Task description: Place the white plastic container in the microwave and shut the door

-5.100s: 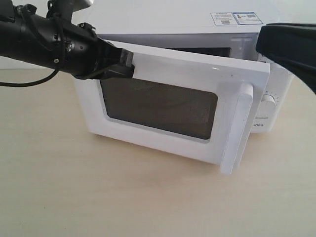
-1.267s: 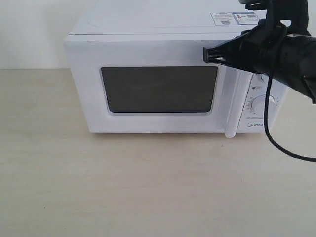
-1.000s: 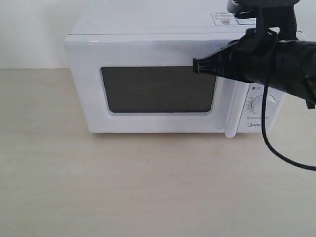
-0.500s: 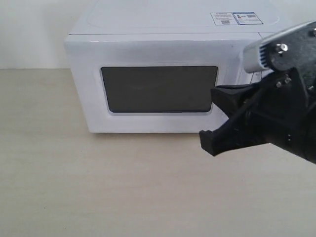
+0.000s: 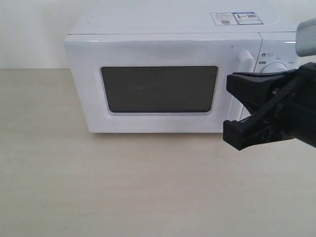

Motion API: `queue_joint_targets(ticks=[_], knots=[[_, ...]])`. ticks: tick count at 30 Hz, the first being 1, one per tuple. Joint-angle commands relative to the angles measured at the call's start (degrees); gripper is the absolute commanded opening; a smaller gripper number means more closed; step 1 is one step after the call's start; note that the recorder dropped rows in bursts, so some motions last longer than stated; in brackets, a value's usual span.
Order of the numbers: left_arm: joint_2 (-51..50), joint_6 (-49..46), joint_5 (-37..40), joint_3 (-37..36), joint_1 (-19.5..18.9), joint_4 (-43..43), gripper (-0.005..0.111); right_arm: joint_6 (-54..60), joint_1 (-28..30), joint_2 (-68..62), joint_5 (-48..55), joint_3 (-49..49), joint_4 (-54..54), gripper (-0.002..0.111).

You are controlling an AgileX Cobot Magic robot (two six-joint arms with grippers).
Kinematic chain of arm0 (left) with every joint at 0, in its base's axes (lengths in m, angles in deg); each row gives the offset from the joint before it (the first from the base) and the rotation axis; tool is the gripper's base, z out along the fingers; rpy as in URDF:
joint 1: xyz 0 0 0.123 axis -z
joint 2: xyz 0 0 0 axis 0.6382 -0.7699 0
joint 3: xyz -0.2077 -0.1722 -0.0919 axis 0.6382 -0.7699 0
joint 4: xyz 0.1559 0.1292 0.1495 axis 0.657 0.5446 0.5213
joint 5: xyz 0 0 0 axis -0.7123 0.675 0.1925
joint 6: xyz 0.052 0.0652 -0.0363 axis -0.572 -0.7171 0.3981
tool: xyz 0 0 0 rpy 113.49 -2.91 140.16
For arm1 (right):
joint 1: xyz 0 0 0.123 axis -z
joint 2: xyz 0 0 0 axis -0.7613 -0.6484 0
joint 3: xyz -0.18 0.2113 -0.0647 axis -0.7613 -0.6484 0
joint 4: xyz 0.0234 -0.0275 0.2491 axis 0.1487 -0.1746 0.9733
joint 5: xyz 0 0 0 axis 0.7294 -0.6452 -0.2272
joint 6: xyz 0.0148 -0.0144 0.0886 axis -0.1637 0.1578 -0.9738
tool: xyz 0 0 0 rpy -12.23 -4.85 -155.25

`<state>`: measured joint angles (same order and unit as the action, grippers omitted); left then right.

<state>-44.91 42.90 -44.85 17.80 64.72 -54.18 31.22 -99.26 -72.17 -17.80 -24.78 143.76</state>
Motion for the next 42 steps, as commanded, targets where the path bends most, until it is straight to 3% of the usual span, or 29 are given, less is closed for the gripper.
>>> queue_joint_targets(ticks=[1,22,27,29,32,34,36,42], knots=[[0.2,0.2,-0.7,-0.2,0.2,0.2,0.004,0.0,-0.1,0.3,0.0,-0.3,-0.3,0.0],[0.2,0.2,-0.7,-0.2,0.2,0.2,0.004,2.7,1.4,7.1,1.5,-0.8,-0.2,0.0],[0.2,0.2,-0.7,-0.2,0.2,0.2,0.004,0.9,10.4,11.3,9.9,-3.3,-0.2,0.0],[0.2,0.2,-0.7,-0.2,0.2,0.2,0.004,-1.1,16.5,13.5,15.7,-4.6,-0.2,0.0],[0.2,0.2,-0.7,-0.2,0.2,0.2,0.004,-2.2,35.4,18.5,30.9,-6.3,0.3,0.0],[0.2,0.2,-0.7,-0.2,0.2,0.2,0.004,-0.2,42.0,19.3,33.9,-6.3,0.2,0.0],[0.2,0.2,-0.7,-0.2,0.2,0.2,0.004,-0.2,44.6,19.3,35.1,-6.3,0.2,0.0],[0.2,0.2,-0.7,-0.2,0.2,0.2,0.004,-0.3,44.5,19.3,33.3,-6.3,0.8,0.0]])
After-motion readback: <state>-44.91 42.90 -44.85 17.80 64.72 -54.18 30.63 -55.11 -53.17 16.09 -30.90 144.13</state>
